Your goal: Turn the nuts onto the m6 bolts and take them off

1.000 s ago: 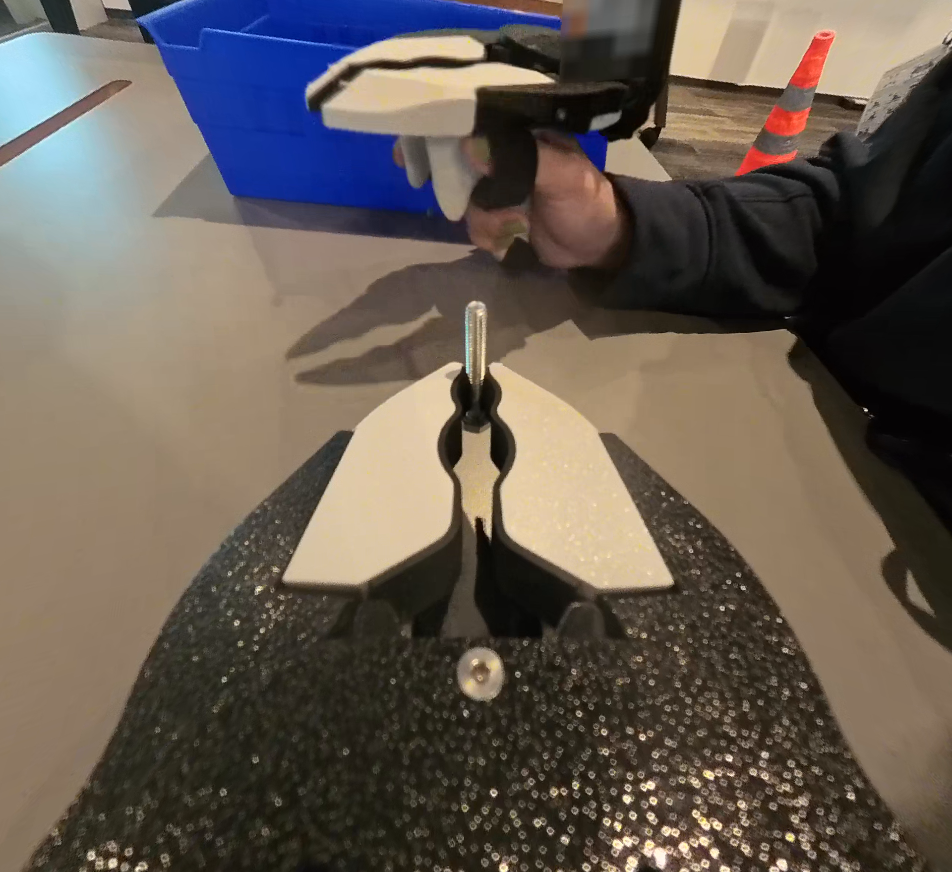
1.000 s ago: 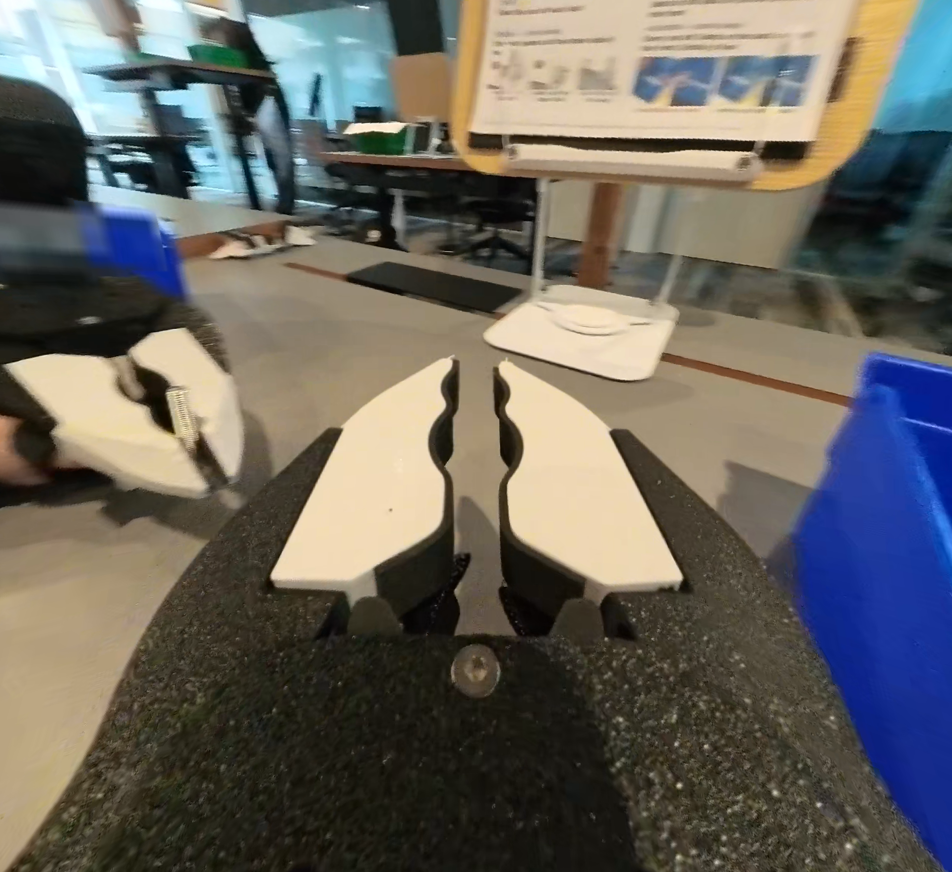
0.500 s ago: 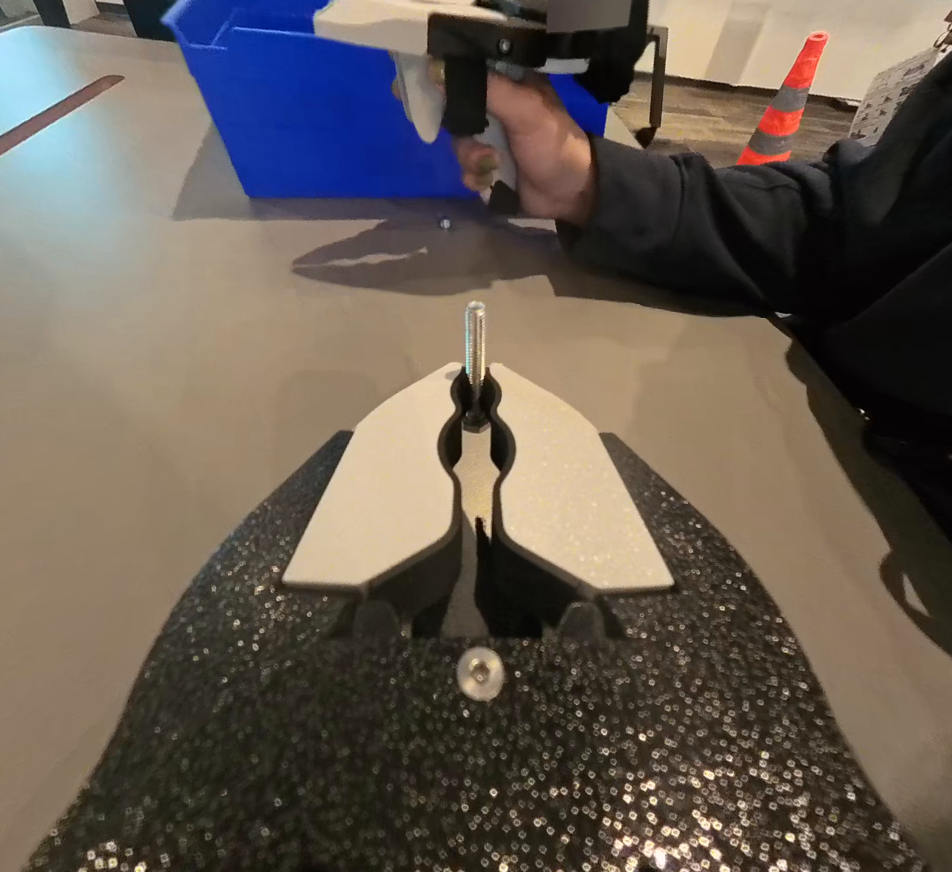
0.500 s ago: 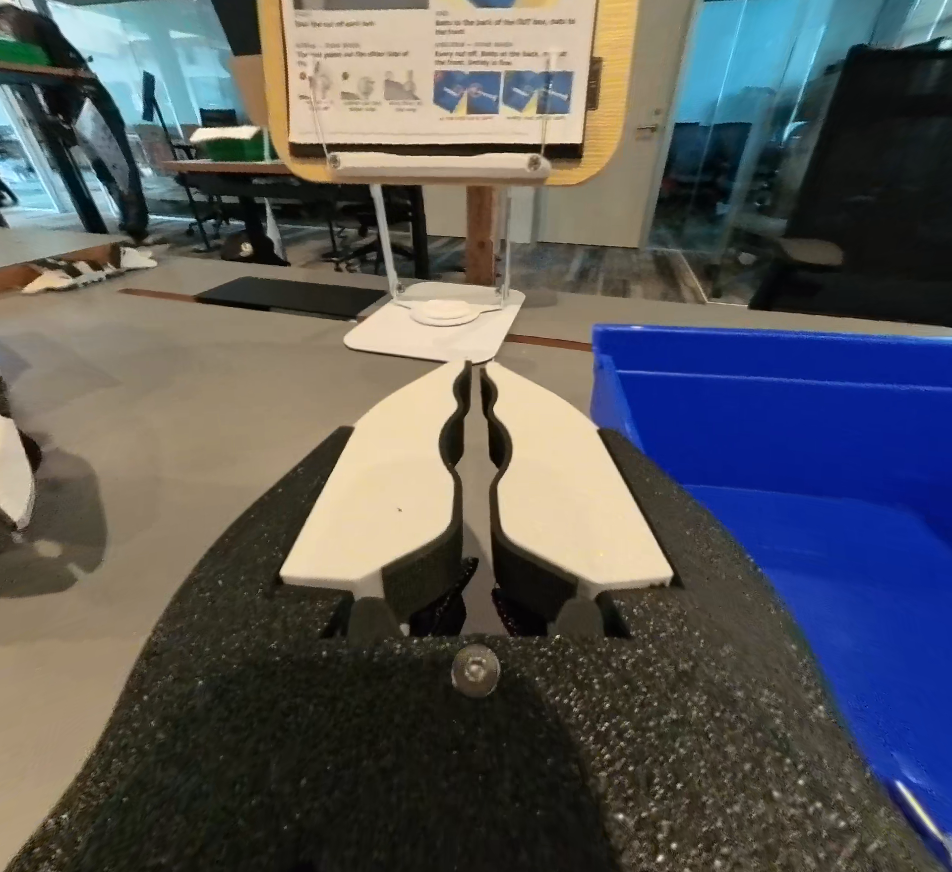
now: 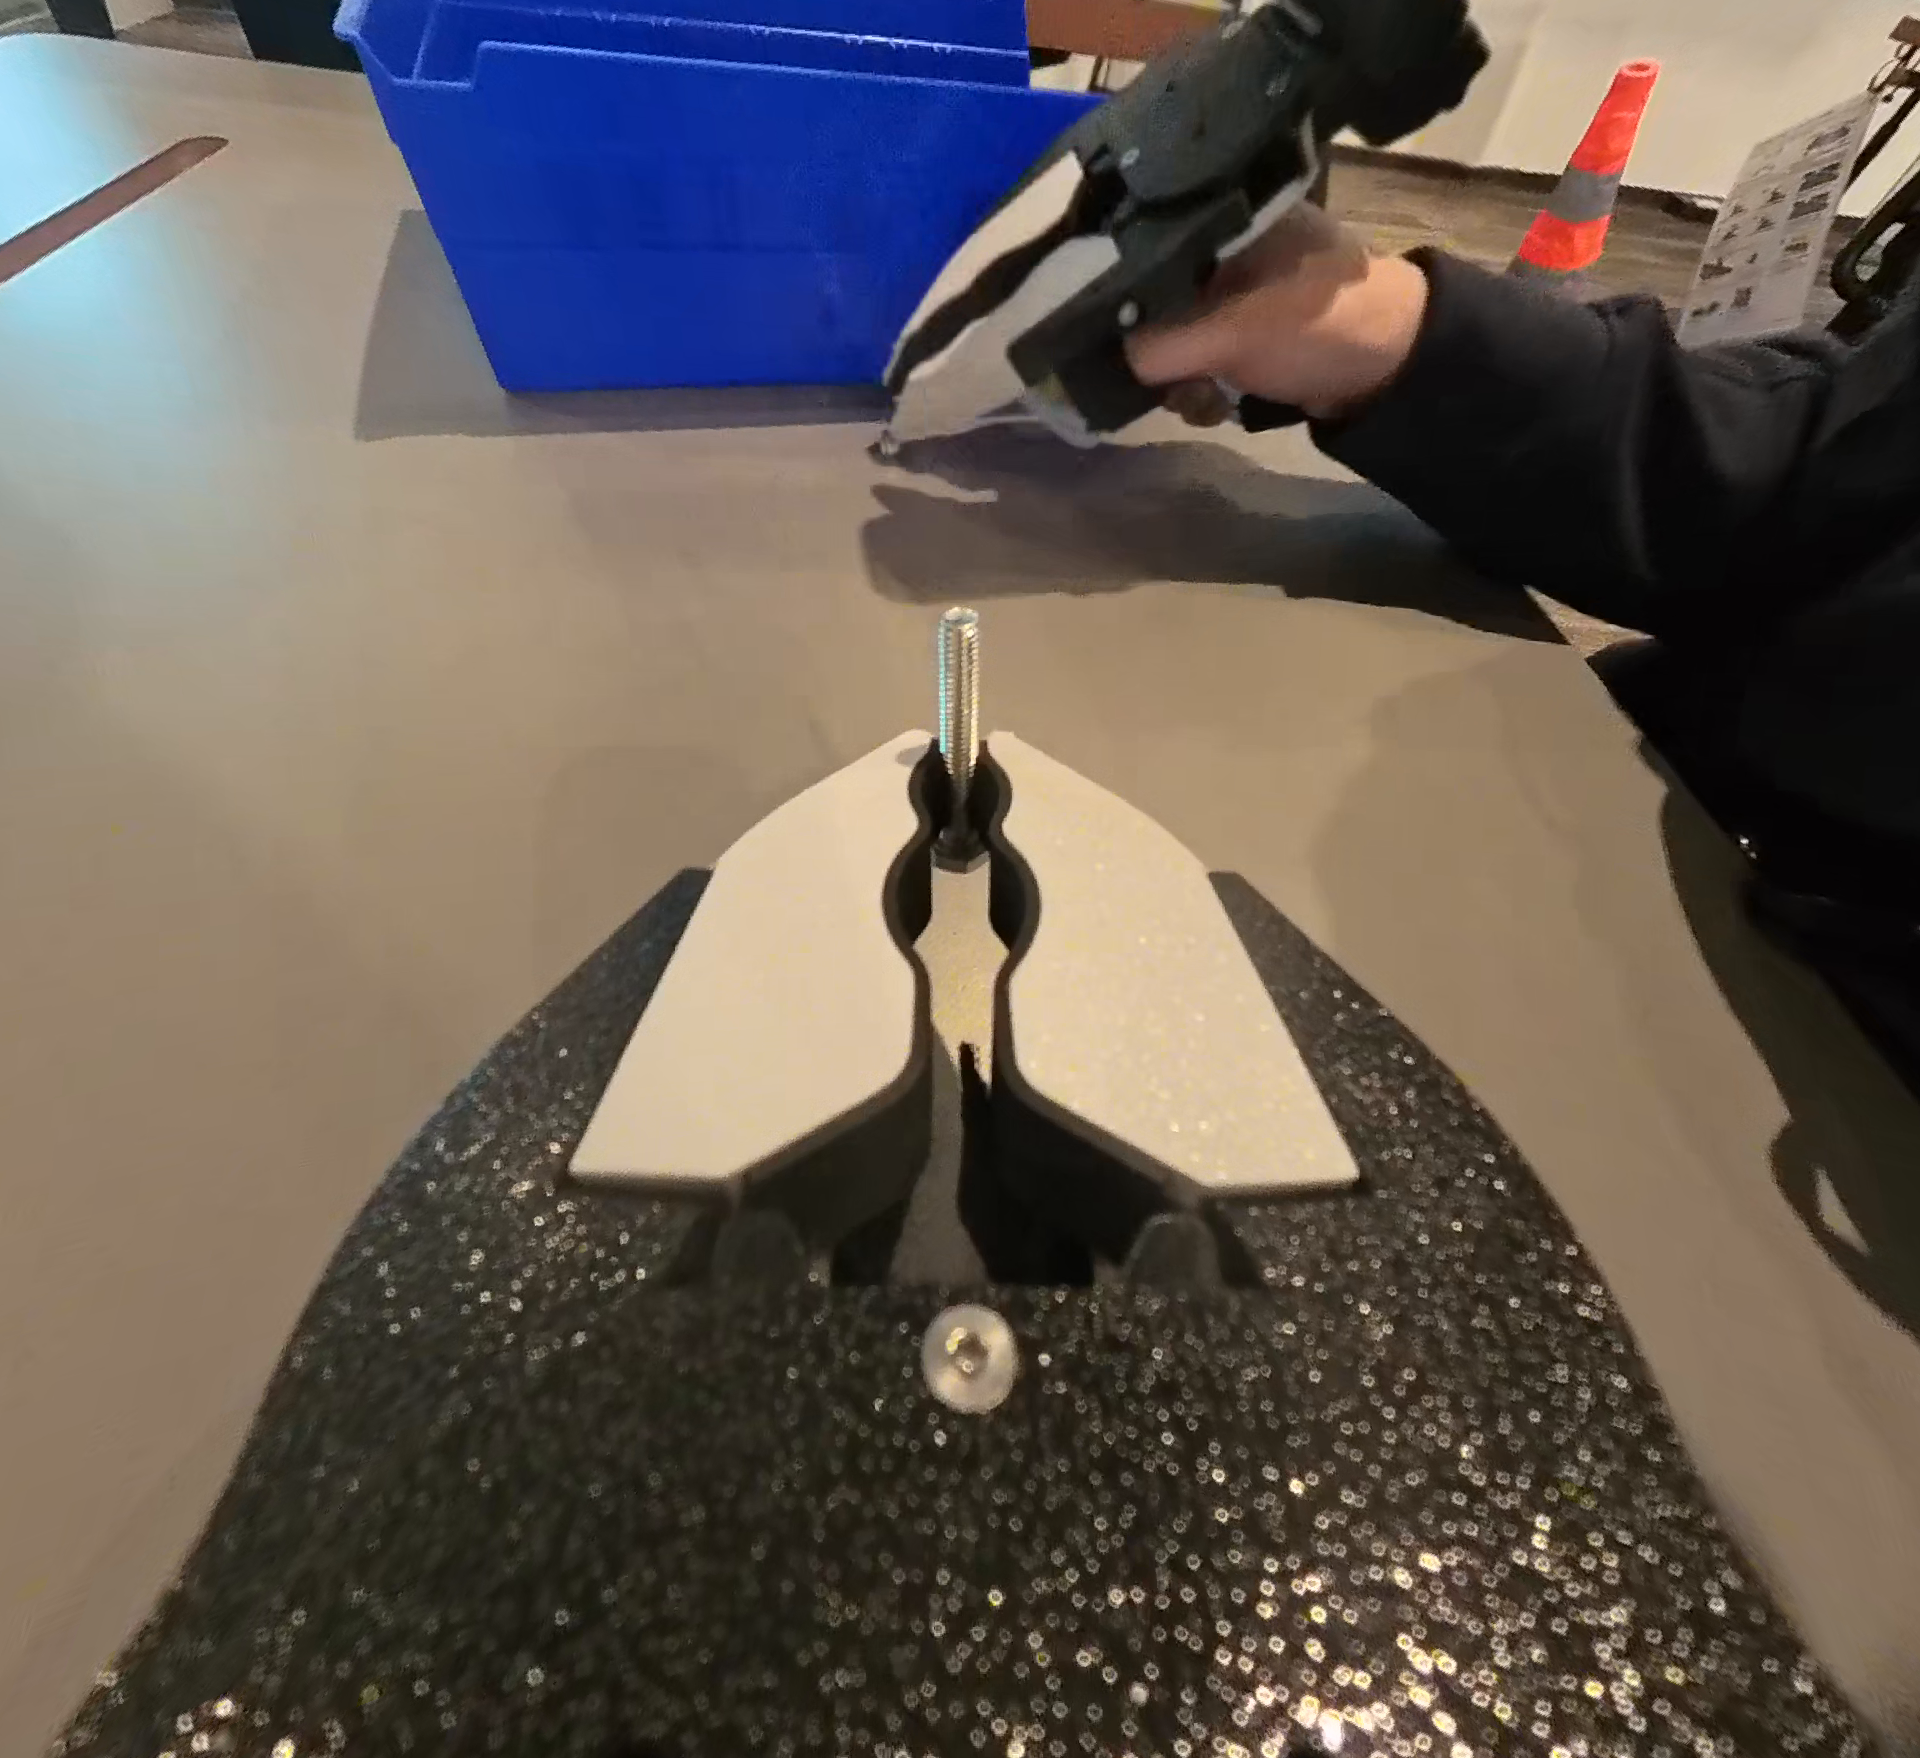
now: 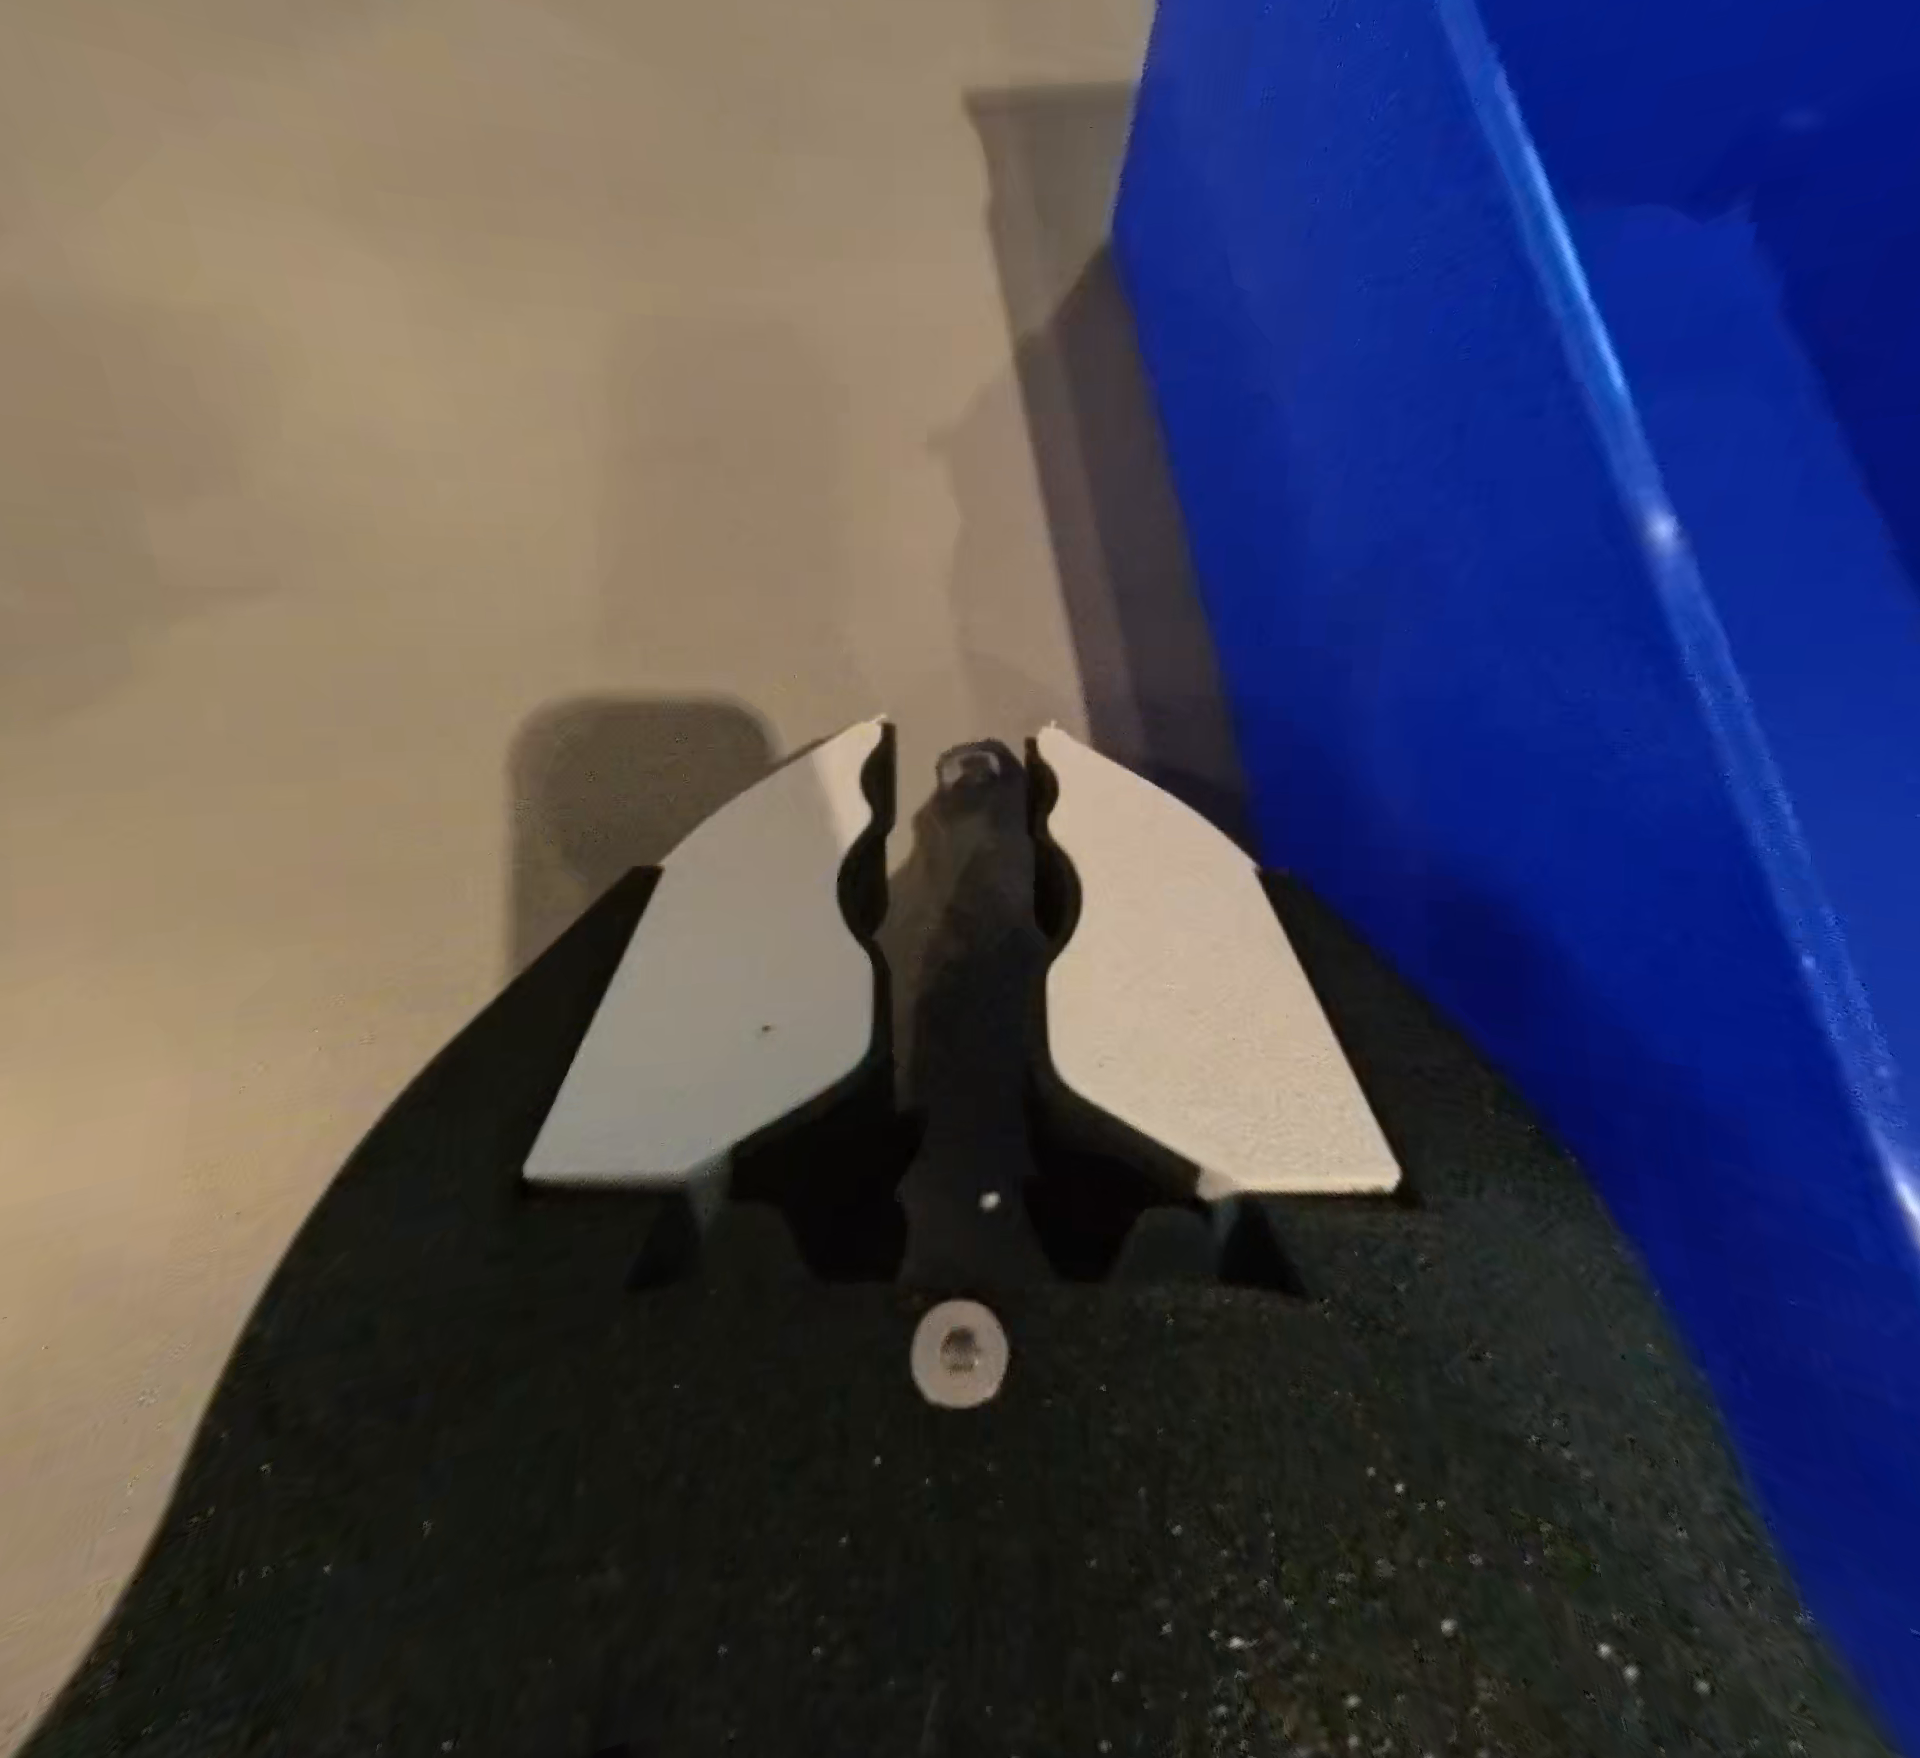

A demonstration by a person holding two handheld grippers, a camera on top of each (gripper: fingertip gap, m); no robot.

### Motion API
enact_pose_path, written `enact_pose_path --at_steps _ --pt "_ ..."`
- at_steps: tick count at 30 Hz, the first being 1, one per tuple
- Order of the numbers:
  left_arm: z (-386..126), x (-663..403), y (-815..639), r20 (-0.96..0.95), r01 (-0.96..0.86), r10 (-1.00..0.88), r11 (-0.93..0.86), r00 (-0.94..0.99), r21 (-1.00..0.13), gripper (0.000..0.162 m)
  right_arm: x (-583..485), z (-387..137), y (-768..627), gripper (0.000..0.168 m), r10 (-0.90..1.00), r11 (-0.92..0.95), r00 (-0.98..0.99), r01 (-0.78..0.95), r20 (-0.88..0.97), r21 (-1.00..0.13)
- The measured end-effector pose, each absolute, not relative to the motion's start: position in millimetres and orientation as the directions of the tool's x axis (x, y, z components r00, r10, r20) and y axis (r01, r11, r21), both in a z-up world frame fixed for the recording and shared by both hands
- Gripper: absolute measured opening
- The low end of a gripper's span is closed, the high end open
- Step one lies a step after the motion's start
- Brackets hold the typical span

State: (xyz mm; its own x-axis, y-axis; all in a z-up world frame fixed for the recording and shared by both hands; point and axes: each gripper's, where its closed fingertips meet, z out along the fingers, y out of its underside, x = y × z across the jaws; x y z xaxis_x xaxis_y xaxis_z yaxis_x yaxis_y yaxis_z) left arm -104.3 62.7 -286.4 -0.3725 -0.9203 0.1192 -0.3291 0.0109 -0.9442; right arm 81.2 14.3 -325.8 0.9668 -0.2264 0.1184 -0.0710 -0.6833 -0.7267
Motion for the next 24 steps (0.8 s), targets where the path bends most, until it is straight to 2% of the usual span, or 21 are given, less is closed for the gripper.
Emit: enact_pose_path --at_steps 5,10,13,15,17,20,24 --pt "-287.5 -104.1 61.8 0.115 -0.334 -0.920 0.018 -0.375 -0.943 0.005 87.6 -341.4 10.7 0.021 -0.243 -0.748 0.955 -0.072 0.171 -0.660" --pt "-287.9 -104.0 61.5 0.117 -0.337 -0.919 0.018 -0.378 -0.941 0.005 94.8 -342.4 12.0 0.011 -0.263 -0.742 0.948 -0.081 0.178 -0.665" --pt "-288.1 -103.9 61.4 0.116 -0.338 -0.919 0.020 -0.377 -0.941 0.005 88.8 -340.7 19.3 0.011 -0.213 -0.733 0.959 -0.031 0.185 -0.680" --pt "-287.9 -103.9 61.5 0.115 -0.337 -0.919 0.020 -0.377 -0.941 0.005 58.2 -331.4 33.5 0.011 -0.033 -0.681 0.984 0.107 0.177 -0.724" --pt "-287.9 -103.8 61.6 0.116 -0.337 -0.919 0.019 -0.376 -0.941 0.005 12.2 -322.4 42.5 0.011 0.227 -0.591 0.954 0.295 0.197 -0.751" --pt "-288.0 -103.8 61.4 0.115 -0.337 -0.919 0.020 -0.377 -0.941 0.005 -33.5 -328.6 40.9 0.011 0.488 -0.503 0.826 0.530 0.282 -0.683" --pt "-288.0 -103.8 61.2 0.114 -0.337 -0.919 0.022 -0.377 -0.941 0.005 -67.6 -342.3 37.9 0.012 0.631 -0.456 0.745 0.581 0.216 -0.674"
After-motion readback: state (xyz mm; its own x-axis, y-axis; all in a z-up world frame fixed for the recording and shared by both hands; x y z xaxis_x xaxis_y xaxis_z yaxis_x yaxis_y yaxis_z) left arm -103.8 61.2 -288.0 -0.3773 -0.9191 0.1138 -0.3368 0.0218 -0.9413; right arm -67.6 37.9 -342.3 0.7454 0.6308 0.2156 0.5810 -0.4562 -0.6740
